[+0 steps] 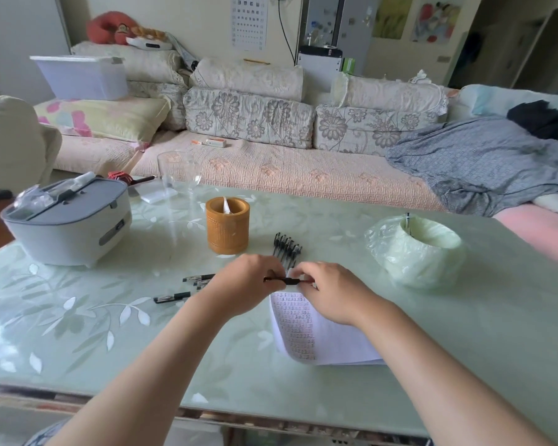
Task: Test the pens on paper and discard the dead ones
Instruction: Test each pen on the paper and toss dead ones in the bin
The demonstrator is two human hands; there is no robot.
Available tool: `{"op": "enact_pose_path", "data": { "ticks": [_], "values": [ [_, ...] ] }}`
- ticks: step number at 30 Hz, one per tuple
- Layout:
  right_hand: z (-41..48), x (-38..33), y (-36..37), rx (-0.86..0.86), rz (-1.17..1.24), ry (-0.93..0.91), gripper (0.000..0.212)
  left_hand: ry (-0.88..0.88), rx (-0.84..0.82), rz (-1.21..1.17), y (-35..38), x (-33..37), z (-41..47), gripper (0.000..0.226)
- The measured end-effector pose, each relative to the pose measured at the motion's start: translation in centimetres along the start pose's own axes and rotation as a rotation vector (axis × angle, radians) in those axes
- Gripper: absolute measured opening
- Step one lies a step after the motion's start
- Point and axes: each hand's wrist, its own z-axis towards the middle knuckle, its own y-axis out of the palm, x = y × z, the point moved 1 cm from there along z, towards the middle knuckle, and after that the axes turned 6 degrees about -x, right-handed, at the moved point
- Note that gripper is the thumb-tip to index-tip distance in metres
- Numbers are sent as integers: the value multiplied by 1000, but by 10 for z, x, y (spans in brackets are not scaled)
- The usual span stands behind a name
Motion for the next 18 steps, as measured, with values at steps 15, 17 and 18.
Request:
{"op": "enact_pose_path", "data": {
  "ticks": [15,17,18],
  "values": [
    [-19,58,-5,-33,71,29,17,53,-69,-16,31,37,41,11],
    [-16,61,-5,-17,40,33,21,57,-64,-35,35,39,45,11],
    [-14,62,-6,0,18,33,24,56,-61,-48,37,40,47,12]
  ]
}}
